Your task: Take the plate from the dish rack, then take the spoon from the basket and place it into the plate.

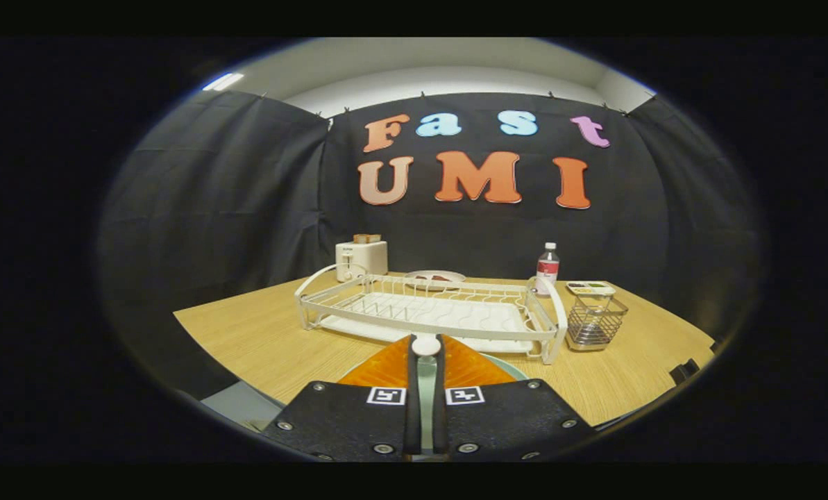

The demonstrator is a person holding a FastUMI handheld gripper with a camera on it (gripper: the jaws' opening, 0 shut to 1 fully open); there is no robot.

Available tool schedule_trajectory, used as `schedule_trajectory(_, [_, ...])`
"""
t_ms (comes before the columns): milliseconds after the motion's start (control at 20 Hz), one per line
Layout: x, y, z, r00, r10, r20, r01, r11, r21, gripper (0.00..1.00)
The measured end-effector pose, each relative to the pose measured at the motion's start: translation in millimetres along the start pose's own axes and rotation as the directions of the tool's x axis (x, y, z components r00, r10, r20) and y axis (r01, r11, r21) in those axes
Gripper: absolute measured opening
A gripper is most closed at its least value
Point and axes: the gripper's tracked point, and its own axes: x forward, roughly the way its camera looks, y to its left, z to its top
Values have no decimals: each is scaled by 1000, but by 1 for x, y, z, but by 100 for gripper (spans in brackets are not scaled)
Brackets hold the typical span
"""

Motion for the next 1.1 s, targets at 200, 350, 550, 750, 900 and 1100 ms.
schedule_trajectory(200, [3, -1, -7, 1000, 2, -22, -2, 1000, -2, 7])
schedule_trajectory(350, [6, -5, -14, 998, -16, -57, 16, 1000, -6, 12])
schedule_trajectory(550, [10, -7, -22, 996, -30, -86, 29, 1000, -12, 18])
schedule_trajectory(750, [16, -10, -17, 996, -30, -86, 29, 1000, -10, 25])
schedule_trajectory(900, [18, -22, -8, 995, -42, -86, 42, 999, 2, 57])
schedule_trajectory(1100, [17, -53, 8, 992, -100, -80, 101, 995, 1, 93])
